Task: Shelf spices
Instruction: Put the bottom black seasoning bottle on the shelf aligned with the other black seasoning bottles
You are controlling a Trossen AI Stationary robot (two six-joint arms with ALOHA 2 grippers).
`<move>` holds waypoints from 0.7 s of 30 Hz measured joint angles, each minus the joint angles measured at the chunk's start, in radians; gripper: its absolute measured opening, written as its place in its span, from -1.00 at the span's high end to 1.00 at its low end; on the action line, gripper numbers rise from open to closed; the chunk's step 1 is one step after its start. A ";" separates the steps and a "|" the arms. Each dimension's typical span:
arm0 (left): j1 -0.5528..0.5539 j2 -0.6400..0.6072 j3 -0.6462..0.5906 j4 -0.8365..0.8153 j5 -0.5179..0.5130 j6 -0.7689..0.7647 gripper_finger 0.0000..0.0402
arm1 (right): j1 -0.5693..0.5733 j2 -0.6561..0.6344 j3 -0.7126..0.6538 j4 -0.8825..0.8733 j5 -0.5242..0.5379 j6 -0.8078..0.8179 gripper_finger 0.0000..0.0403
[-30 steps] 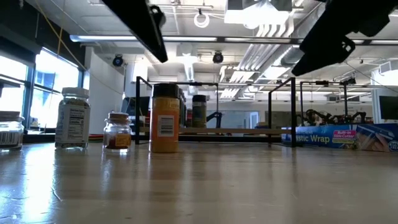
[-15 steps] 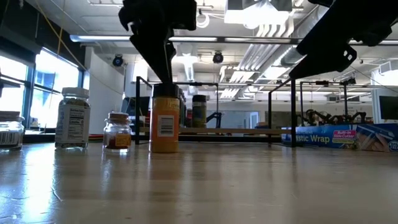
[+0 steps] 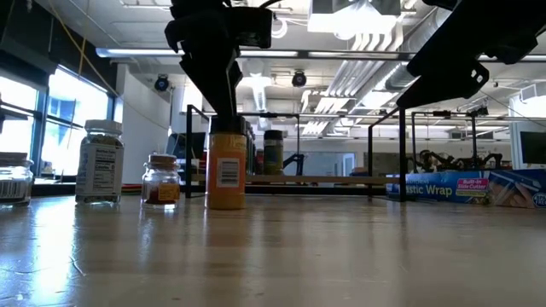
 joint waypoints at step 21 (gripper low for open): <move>0.167 0.043 0.338 -0.113 -0.024 0.096 0.04 | 0.002 0.001 0.000 0.005 0.005 0.000 -0.57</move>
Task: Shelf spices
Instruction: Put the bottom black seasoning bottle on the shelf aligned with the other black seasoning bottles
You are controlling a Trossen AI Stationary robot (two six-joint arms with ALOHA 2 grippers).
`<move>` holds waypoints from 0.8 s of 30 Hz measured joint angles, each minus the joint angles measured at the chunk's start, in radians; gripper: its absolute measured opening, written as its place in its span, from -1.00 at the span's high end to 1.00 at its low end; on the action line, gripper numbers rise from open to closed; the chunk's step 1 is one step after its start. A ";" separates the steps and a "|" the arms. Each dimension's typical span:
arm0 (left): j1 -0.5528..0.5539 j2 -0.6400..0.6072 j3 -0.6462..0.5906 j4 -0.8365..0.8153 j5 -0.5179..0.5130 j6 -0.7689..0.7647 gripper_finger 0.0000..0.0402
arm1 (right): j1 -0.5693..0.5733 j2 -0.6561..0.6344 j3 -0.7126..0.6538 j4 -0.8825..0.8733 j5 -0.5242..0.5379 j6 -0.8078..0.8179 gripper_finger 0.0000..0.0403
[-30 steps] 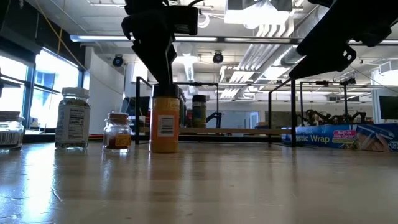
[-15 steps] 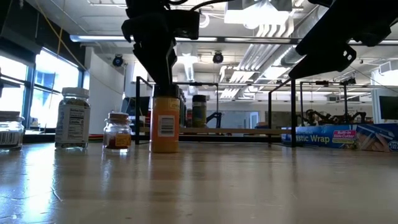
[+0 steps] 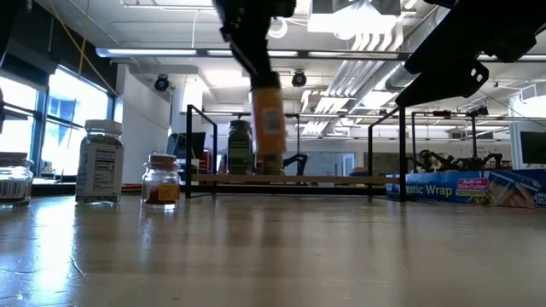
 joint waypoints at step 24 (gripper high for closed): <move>0.360 0.229 0.200 -0.058 0.028 0.086 -0.11 | -0.003 0.000 0.000 0.000 -0.001 0.000 -0.57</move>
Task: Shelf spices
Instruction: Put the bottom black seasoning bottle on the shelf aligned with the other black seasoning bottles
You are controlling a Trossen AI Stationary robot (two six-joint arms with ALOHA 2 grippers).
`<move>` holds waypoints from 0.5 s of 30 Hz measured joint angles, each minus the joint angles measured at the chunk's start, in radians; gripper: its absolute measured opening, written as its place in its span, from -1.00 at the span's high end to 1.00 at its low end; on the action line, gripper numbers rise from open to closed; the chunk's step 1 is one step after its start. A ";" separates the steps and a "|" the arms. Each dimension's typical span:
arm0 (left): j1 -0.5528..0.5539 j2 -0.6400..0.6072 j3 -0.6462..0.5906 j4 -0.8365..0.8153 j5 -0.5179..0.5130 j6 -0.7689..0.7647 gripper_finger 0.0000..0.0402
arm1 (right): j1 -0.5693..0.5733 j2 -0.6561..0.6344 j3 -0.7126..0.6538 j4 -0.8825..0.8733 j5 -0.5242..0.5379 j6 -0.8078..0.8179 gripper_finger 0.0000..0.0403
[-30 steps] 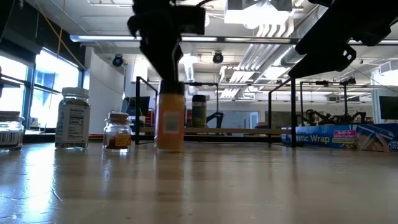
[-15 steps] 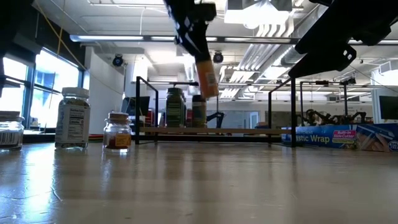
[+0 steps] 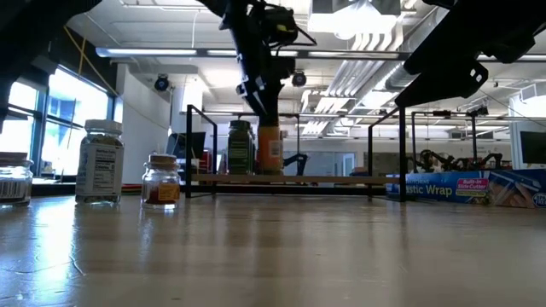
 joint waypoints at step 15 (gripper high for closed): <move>0.006 0.000 0.000 0.072 -0.003 0.026 -0.13 | 0.000 0.000 0.000 0.000 0.000 0.000 -0.57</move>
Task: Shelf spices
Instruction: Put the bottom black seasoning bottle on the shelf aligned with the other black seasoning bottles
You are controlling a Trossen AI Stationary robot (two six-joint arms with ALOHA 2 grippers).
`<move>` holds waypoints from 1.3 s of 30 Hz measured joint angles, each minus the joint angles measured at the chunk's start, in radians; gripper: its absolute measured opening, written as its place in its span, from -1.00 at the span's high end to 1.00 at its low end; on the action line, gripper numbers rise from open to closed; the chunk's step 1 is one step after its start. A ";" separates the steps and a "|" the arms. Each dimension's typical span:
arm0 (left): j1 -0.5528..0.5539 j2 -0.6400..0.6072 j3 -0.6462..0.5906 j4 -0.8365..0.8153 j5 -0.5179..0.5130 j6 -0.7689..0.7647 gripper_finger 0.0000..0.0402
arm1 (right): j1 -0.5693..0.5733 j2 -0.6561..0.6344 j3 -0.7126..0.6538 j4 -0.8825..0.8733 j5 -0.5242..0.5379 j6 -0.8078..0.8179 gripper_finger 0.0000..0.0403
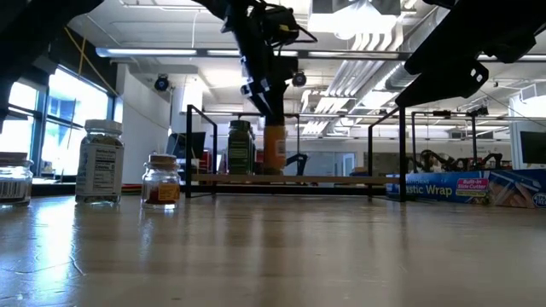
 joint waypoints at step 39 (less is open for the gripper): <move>0.003 0.003 0.000 -0.009 -0.127 0.034 -0.39 | 0.000 0.000 0.000 0.000 0.000 0.003 -0.57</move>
